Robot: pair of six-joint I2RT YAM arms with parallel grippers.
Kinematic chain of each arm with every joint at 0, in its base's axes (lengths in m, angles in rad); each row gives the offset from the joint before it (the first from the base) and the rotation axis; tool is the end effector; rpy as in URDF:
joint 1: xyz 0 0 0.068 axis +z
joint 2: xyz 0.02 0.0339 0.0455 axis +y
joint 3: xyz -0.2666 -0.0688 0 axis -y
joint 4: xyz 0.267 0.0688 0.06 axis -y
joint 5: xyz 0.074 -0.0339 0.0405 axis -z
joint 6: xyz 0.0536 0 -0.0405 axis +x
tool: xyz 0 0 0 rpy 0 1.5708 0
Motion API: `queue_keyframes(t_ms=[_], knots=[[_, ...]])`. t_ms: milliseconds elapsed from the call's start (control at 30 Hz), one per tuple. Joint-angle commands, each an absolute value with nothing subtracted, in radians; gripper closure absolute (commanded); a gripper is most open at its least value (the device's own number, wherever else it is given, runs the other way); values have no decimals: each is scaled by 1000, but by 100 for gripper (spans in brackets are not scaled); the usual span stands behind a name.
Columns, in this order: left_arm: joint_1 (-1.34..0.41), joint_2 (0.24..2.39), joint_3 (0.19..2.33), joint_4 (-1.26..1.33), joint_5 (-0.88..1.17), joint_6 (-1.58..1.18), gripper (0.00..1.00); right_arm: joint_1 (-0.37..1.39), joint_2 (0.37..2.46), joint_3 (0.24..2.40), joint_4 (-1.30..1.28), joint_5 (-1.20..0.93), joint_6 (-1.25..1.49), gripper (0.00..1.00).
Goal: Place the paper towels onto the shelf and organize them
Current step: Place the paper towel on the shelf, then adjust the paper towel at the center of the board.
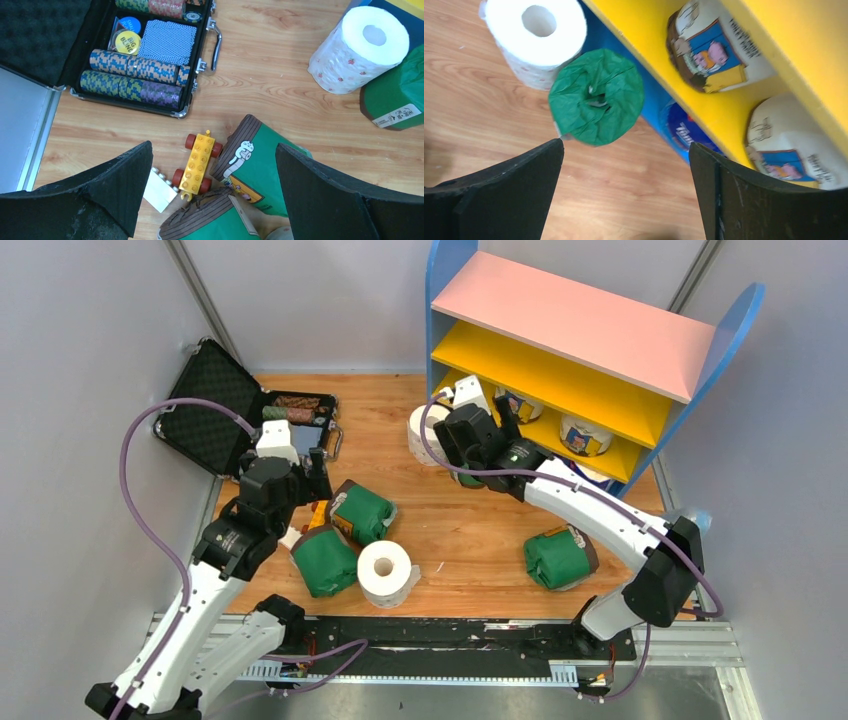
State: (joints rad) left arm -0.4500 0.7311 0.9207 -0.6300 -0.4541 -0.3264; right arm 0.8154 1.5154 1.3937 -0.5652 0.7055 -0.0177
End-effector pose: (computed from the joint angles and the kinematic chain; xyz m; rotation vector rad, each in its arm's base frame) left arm 0.1750 -0.0584 0.3487 -0.1642 1.9574 -0.0510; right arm 0.2764 0.2429 0.3340 -0.5052 2.0284 -0.3202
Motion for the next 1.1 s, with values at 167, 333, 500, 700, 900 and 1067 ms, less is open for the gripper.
queue_keyframes(t_ms=[167,333,500,700,900,1067], knots=[[-445,680,928,-606,-472,-308,0,806,1533,1442,-664,637,407,1],[-445,682,928,-607,-478,-310,0,779,1633,1507,-678,648,494,4],[-445,686,928,-609,-477,-310,0,758,1737,1597,-683,643,518,10],[-445,686,928,-609,-480,-310,0,720,1842,1656,-691,611,545,19],[-445,690,927,-607,-476,-310,0,709,1961,1733,-691,613,508,24],[-445,695,926,-607,-478,-308,0,700,2014,1742,-690,618,519,30]])
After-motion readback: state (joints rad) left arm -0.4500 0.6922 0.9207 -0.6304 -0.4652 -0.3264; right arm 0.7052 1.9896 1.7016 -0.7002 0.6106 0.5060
